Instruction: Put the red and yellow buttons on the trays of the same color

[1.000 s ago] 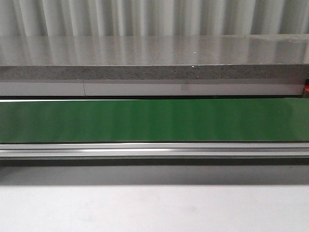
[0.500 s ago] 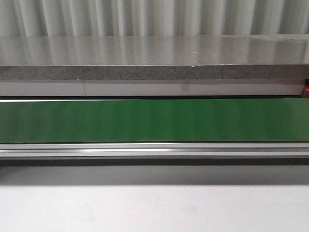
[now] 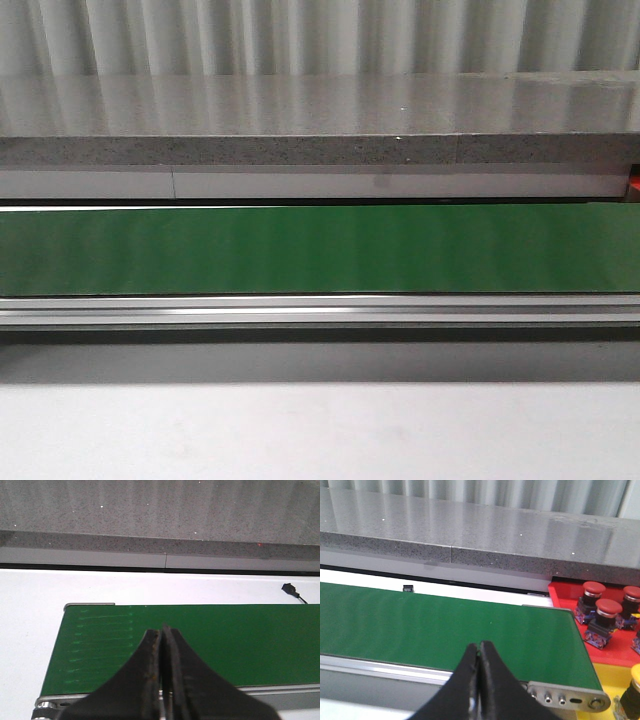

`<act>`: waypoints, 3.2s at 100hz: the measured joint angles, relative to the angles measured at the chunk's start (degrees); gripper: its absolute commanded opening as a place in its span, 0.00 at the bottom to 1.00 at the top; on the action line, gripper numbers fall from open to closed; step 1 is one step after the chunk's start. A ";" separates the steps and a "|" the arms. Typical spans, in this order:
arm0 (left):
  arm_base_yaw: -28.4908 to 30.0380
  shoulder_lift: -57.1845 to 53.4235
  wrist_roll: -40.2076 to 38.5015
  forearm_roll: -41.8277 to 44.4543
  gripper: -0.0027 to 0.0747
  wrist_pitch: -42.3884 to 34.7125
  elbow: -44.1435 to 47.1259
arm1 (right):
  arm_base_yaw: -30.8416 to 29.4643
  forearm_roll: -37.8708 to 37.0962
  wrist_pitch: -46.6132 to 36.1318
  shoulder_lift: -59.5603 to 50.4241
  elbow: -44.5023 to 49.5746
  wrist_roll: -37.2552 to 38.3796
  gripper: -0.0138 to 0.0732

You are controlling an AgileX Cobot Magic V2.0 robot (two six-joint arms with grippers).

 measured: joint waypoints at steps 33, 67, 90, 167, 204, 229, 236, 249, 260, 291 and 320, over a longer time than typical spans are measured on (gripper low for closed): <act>0.00 0.00 0.00 0.00 0.01 0.00 0.00 | 0.00 0.00 -2.76 -0.20 1.15 1.72 0.08; 0.00 0.00 0.00 0.00 0.01 0.00 0.00 | 0.00 0.00 -2.97 -0.20 1.15 1.72 0.08; 0.00 0.00 0.00 0.00 0.01 0.00 0.00 | 0.00 0.00 -2.97 -0.20 1.15 1.72 0.08; -0.13 0.00 0.00 0.44 0.01 0.00 0.00 | 0.00 0.00 -2.97 -0.20 1.15 1.73 0.08; -4.12 -3.91 -8.55 16.22 0.01 -7.00 6.74 | 0.00 0.00 -2.97 -0.20 1.15 1.73 0.08; -5.32 -12.52 -14.64 21.91 0.01 -18.16 17.72 | 0.00 0.00 -2.97 -0.20 1.15 1.73 0.08; -5.32 -15.04 -14.88 22.14 0.01 -19.60 20.61 | 0.00 0.00 -2.97 -0.20 1.15 1.73 0.08; -5.32 -19.56 -14.98 22.38 0.01 -21.16 25.98 | 0.00 0.00 -2.97 -0.20 1.15 1.73 0.08; -5.08 -22.85 -14.98 22.53 0.01 -21.64 27.90 | 0.00 0.00 -2.97 -0.20 1.15 1.73 0.08; -1.21 -24.32 -15.11 22.66 0.01 -25.94 27.90 | 0.00 0.00 -2.97 -0.20 1.15 1.73 0.08; -1.22 -24.32 -15.11 22.83 0.01 -27.18 27.90 | 0.00 0.00 -2.97 -0.20 1.15 1.73 0.08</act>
